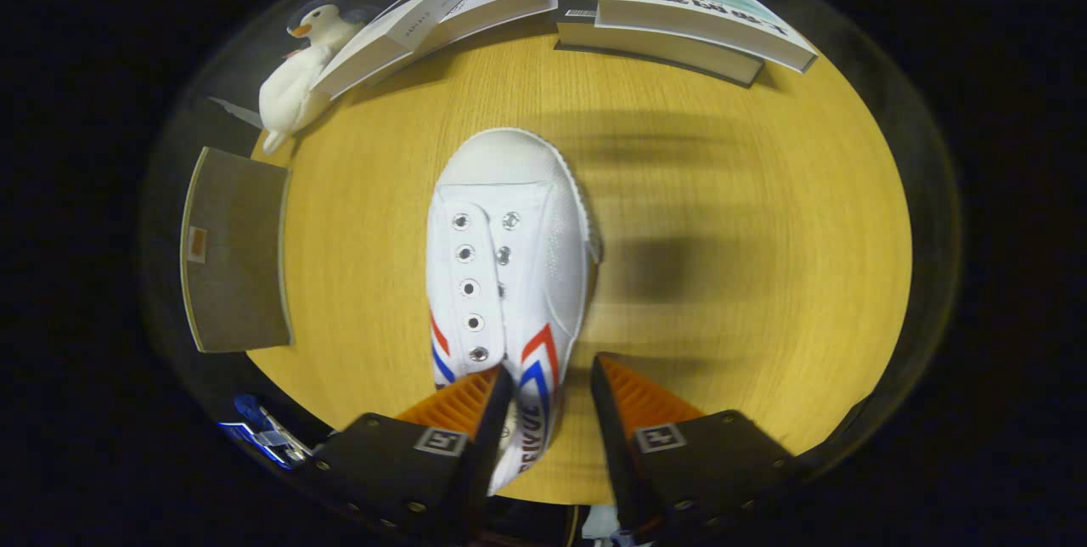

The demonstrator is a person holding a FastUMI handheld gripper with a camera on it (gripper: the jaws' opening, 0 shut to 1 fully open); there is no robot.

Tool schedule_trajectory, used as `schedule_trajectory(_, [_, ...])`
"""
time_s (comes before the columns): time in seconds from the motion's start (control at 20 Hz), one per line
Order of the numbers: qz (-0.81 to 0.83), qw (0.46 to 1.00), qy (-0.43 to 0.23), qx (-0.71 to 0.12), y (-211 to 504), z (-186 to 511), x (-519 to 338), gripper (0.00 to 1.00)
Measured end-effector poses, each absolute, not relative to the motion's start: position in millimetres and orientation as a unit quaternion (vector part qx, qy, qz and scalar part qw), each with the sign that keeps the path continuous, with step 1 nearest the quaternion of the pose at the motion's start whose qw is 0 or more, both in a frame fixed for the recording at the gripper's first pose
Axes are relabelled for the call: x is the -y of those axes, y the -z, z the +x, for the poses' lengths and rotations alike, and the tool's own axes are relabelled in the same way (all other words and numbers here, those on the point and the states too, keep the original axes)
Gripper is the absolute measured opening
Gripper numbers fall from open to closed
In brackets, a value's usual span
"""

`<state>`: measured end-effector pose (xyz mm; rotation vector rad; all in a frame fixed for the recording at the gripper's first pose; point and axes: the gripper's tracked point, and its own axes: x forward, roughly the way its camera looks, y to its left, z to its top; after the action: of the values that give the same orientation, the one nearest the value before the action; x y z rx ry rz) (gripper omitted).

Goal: Open the storage box then place both shoes into the box .Put the left shoe in first, then the right shoe, with the right side of both shoes facing outward in a uniform manner.

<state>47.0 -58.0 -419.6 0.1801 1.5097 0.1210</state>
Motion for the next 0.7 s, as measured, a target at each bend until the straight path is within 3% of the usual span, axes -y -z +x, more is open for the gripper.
schedule_trajectory(0.05, [0.075,0.724,-0.063,-0.683,416,49,59,0.39])
schedule_trajectory(0.1, [0.068,0.727,-0.062,-0.680,412,51,65,0.37])
schedule_trajectory(0.2, [0.088,0.725,-0.046,-0.682,414,48,67,0.06])
schedule_trajectory(0.7, [0.170,0.687,-0.095,-0.700,371,30,17,0.06])
